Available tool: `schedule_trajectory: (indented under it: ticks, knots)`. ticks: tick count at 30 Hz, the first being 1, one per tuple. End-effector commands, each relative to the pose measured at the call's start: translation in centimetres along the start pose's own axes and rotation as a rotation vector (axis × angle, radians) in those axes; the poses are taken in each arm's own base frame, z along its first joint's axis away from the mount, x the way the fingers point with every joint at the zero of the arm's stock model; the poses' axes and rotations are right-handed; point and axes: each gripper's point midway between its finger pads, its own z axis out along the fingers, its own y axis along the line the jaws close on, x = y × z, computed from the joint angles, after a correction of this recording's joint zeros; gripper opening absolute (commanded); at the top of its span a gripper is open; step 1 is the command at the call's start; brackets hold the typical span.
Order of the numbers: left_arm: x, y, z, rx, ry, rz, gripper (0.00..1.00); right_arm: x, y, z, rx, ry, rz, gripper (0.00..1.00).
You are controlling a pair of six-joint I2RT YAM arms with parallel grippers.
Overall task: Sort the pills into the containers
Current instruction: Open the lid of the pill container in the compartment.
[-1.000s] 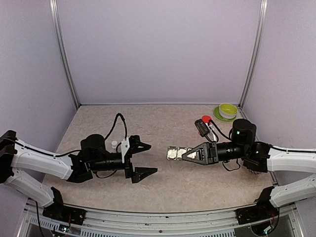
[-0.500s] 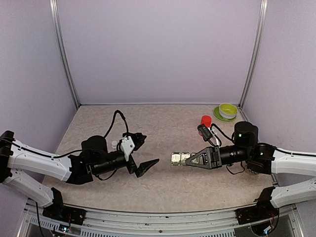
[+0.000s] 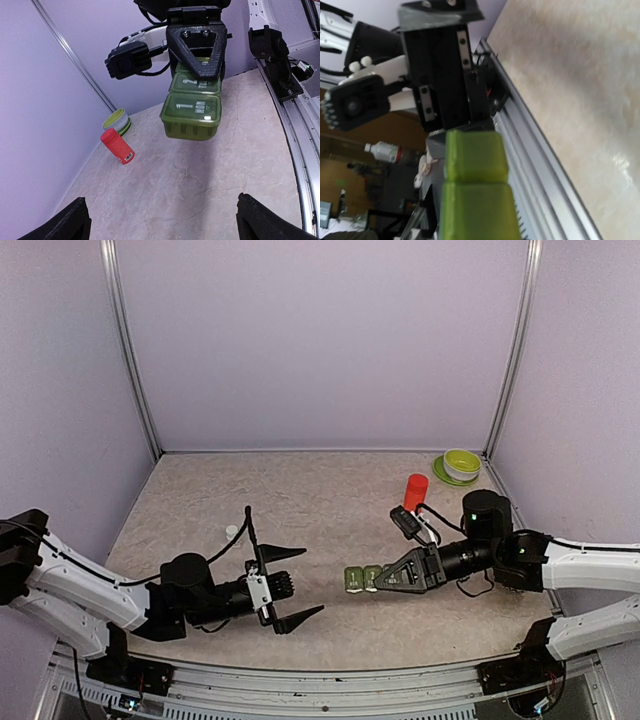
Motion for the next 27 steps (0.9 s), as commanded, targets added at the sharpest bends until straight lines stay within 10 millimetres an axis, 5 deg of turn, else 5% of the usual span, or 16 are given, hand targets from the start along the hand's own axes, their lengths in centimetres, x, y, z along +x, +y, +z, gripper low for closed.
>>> schedule_trajectory:
  ticks: [1,27]
  knots:
    - [-2.4,-0.1,0.7,-0.012,-0.092,0.064,0.99,0.0,1.4,0.3,-0.080,0.044,0.000,0.23]
    - [-2.3,-2.8,3.3,0.097,-0.072,0.106,0.83,1.3,0.9,1.9,-0.160,0.116,0.017,0.22]
